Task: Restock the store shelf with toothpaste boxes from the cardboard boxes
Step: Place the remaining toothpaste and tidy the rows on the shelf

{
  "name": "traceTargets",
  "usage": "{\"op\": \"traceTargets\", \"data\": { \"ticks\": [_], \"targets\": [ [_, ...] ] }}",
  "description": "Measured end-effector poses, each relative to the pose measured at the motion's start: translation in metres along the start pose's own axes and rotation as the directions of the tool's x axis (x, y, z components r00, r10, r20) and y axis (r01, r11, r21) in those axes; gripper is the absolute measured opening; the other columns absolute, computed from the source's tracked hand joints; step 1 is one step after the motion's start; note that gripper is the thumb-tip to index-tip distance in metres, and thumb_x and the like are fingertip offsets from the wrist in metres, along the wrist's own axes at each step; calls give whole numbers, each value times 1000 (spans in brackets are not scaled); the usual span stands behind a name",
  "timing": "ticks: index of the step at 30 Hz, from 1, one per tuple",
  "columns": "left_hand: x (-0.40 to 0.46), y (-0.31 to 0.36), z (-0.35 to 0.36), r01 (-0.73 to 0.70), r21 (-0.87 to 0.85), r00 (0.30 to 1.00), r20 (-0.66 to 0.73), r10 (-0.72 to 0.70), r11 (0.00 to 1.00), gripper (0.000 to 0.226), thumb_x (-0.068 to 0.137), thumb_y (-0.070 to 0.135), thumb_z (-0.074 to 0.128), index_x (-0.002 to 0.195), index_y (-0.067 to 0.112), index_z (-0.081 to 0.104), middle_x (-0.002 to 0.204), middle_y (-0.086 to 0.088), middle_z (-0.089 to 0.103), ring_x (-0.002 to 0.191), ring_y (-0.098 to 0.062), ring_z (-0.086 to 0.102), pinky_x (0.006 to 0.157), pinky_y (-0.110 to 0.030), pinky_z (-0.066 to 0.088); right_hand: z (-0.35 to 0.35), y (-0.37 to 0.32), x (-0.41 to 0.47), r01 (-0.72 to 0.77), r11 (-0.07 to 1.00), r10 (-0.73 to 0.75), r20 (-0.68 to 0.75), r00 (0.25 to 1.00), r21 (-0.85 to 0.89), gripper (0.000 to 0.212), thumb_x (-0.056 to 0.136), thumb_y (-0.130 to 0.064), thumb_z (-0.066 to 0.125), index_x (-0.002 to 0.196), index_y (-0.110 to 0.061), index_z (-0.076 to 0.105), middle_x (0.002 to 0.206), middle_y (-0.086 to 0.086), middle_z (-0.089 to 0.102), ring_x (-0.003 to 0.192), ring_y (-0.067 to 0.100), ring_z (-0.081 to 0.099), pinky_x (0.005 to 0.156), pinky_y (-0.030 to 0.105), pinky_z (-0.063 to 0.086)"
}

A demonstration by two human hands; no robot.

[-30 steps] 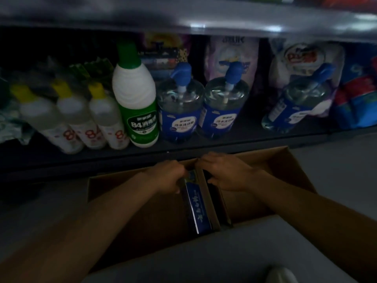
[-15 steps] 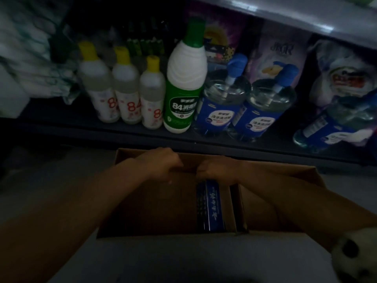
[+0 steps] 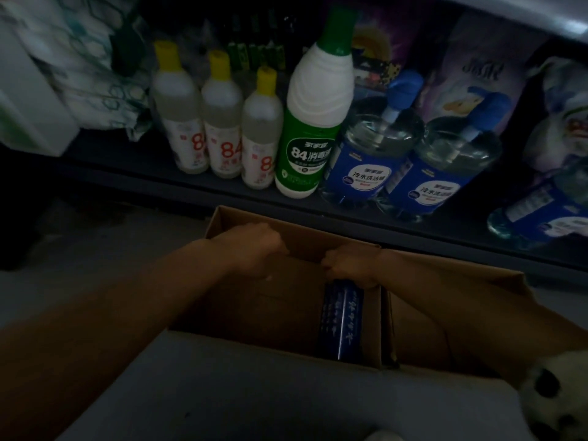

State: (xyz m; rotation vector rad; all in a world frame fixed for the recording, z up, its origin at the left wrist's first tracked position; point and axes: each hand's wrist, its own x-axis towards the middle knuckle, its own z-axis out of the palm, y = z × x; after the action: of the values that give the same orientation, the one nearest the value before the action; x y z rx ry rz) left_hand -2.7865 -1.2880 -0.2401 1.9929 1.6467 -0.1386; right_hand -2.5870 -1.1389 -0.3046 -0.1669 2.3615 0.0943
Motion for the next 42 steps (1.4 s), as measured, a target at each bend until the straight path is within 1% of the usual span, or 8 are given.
{"op": "traceTargets", "data": {
  "ticks": [6,15,19,24,30,33,39,42],
  "targets": [
    [-19,-7,-14,31,47,1000,-1,-31,998,44,79,30,73,121,23,63,125,2,61,113,-15,56,96,-34,46,-27,-7,-18,-117,993,118,-40,992,28,45,79,-9,68,122,-12,55,129,4,50,122,22,41,86,35,44],
    [-91,25,-81,95,128,984,-160,-74,987,38,79,32,73,116,25,65,108,3,66,100,-16,61,77,-28,49,-107,-30,-102,-388,762,451,5,892,519,41,82,-18,72,119,-16,56,101,-7,51,93,11,48,61,19,36],
    [-142,44,-123,191,200,950,-284,-130,961,52,81,35,72,129,22,57,122,-1,62,108,-19,56,82,-26,45,-153,-52,-146,-393,640,520,4,854,660,38,85,-22,70,119,-14,56,106,-2,56,101,19,55,86,32,49],
    [-201,63,-182,266,253,907,-393,-152,930,47,80,37,72,121,18,63,113,-4,67,104,-20,60,83,-28,47,-218,-76,-196,-306,649,552,-153,820,697,13,83,-21,72,90,-19,61,88,-2,62,89,20,60,82,37,50],
    [-265,57,-254,257,139,845,-513,-152,957,49,83,38,70,126,14,62,123,0,65,108,-13,61,90,-26,47,-317,-86,-235,-291,670,598,-266,756,683,16,83,-19,72,77,-25,59,76,-10,60,70,6,54,65,24,43],
    [-298,36,-288,258,33,789,-584,-191,966,56,83,36,72,132,13,58,128,0,62,111,-10,60,90,-19,44,-372,-81,-244,-310,703,617,-333,713,640,12,82,-20,72,78,-22,61,77,-10,61,72,8,55,65,26,43],
    [-346,-24,-350,283,-204,688,-638,-346,937,75,76,45,75,136,7,52,132,-7,60,115,-16,60,105,-32,43,-471,-63,-226,-319,756,621,-471,627,572,13,80,-20,74,86,-15,64,77,-5,62,73,13,56,68,27,45],
    [-350,-49,-371,248,-275,691,-621,-369,929,71,79,40,73,138,9,49,131,-3,60,115,-14,59,106,-29,40,-511,-50,-205,-301,789,594,-542,595,535,15,80,-23,74,88,-16,63,77,-7,61,76,15,58,72,31,48]
  ]
}}
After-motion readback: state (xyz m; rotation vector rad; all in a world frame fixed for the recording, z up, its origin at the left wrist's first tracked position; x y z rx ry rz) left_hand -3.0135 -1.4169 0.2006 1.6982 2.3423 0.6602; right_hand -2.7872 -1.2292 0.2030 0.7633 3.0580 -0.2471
